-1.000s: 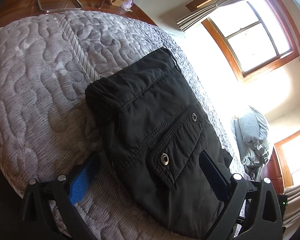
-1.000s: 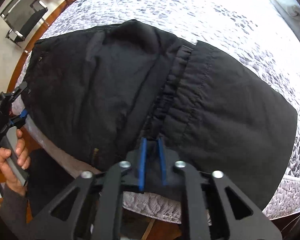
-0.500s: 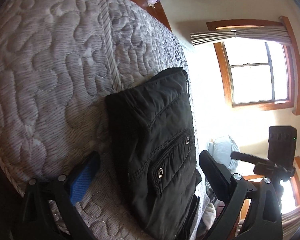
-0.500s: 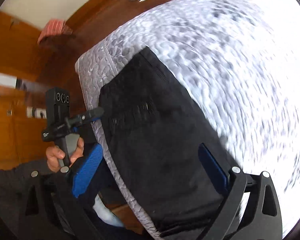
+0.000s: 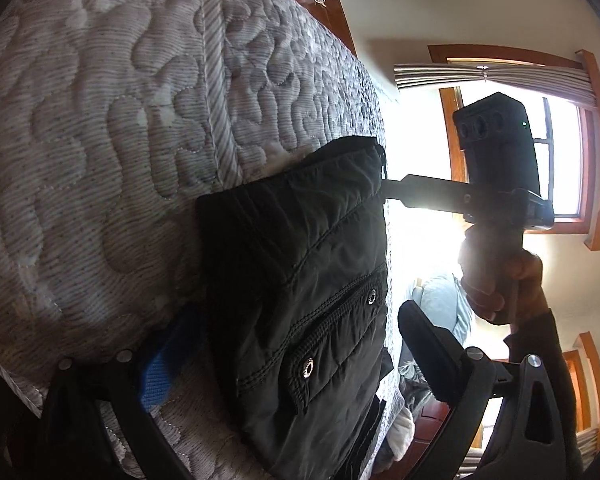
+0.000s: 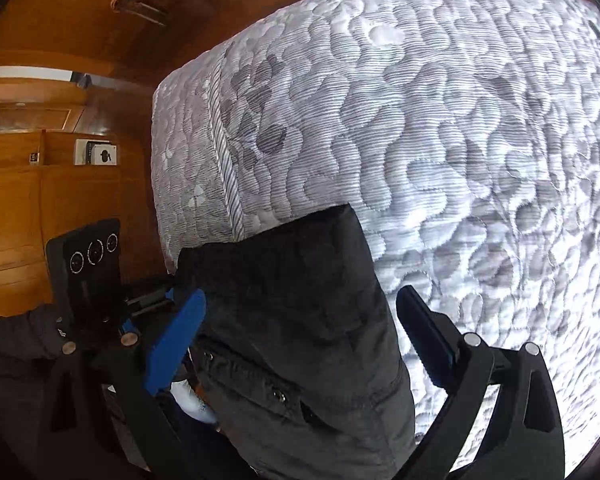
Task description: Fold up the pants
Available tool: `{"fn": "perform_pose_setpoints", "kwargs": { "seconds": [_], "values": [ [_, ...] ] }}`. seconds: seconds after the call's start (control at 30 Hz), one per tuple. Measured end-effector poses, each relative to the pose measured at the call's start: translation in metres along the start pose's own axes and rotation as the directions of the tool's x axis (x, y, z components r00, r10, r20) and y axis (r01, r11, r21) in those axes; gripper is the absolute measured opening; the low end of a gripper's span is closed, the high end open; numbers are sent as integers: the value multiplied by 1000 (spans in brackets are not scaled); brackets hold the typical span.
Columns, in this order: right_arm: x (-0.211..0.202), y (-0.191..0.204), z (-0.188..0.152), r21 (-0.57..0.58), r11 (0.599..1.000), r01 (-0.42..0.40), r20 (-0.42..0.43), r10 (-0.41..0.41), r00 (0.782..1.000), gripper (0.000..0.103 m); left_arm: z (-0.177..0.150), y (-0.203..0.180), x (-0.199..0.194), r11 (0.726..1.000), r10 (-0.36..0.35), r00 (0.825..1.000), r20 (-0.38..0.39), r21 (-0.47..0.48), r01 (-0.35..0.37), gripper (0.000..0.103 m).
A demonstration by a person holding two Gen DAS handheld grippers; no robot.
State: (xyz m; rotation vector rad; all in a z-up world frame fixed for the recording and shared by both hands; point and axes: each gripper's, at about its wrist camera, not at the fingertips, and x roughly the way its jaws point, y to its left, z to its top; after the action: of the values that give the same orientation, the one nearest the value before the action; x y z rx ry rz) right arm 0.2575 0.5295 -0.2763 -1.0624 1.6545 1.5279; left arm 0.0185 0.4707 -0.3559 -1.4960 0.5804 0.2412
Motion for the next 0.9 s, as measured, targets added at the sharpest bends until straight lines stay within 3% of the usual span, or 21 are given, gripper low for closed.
{"fn": "perform_pose_setpoints", "kwargs": {
  "seconds": [0.1, 0.13, 0.17, 0.27, 0.37, 0.57, 0.63, 0.7, 0.77, 0.9],
  "values": [
    [18, -1, 12, -27, 999, -40, -53, 38, 998, 95, 1, 3, 0, 1000, -9, 1000, -2, -3, 9, 99],
    [22, -1, 15, -34, 998, -51, -69, 49, 996, 86, 1, 3, 1, 1000, -8, 1000, -6, 2, 8, 99],
    [25, -1, 15, -37, 998, -60, -92, 56, 994, 66, 1, 4, 0, 1000, -11, 1000, -10, 3, 11, 99],
    [13, -5, 10, -46, 996, -72, -92, 68, 993, 37, 5, 7, -3, 999, -29, 999, -16, -17, 29, 99],
    [1, -3, 2, -60, 994, -89, -67, 85, 994, 31, 7, 3, -13, 1000, -25, 1000, 4, 12, 25, 99],
    [-3, 8, -3, -74, 994, -76, -62, 72, 995, 30, 8, -3, -15, 995, -24, 999, 28, 93, 21, 98],
    [-3, 10, -3, -74, 995, -66, -63, 61, 996, 30, 11, -8, -11, 993, -4, 999, 46, 120, -2, 91],
    [-13, 6, -8, -75, 996, -51, -65, 46, 997, 30, 15, -4, -7, 994, 37, 999, 35, 100, -41, 52],
    [-20, 8, -12, -77, 996, -36, -65, 31, 997, 30, 21, 6, -10, 998, 14, 1000, 26, 55, -15, 40],
    [-31, 14, -17, -95, 995, -6, -52, 1, 999, 30, 20, -6, -15, 995, 7, 999, 39, 99, -10, 34]
  ]
}}
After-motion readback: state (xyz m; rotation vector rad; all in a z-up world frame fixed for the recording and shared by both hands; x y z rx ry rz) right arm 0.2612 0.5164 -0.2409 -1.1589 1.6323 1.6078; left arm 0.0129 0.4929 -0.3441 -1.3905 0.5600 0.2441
